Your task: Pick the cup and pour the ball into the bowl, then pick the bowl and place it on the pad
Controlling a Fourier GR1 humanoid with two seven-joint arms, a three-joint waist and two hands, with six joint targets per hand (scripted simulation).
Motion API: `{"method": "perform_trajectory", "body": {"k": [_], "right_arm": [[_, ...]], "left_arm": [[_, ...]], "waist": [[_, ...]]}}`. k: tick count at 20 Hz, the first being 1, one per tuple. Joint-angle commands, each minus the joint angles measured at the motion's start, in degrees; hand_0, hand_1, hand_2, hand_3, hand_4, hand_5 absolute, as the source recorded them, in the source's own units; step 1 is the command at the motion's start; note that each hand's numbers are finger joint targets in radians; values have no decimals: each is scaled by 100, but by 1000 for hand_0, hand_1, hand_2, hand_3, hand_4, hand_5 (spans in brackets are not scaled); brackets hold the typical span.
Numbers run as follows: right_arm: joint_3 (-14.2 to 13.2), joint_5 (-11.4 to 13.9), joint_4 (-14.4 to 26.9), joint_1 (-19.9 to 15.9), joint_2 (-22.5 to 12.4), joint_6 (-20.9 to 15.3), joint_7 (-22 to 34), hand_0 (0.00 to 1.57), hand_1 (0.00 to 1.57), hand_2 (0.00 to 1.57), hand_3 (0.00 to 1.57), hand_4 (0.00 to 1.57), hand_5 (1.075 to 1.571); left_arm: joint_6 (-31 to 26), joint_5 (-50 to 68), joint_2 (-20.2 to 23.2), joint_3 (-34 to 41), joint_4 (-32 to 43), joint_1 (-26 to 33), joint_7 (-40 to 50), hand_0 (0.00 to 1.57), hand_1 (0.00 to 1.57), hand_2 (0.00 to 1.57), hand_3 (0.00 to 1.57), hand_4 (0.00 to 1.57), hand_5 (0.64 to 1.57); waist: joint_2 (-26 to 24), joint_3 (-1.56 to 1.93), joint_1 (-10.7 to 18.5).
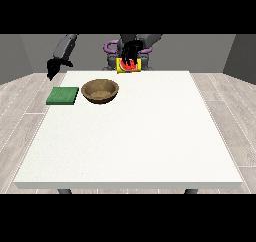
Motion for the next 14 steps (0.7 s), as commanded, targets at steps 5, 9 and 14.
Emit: {"method": "perform_trajectory", "body": {"k": [5,9,14], "right_arm": [[-25,-16,201,73,-168,459,-537,0,0,169,338,399,1532],[-75,-89,169,-166,-160,204,-327,0,0,141,272,416,1530],[77,32,139,-2,-33,139,-385,0,0,150,283,430,1529]], "left_arm": [[-859,-692,-52,-409,-630,-401,614,0,0,1571,1571,558,1525],[-1071,-875,72,-510,-947,-120,207,0,0,1571,1571,571,1527],[-1784,-1342,46,-1028,-818,-273,-5,378,378,1571,1571,963,1571]], "waist": [[316,-2,-144],[291,-6,103],[205,-3,-66]]}}
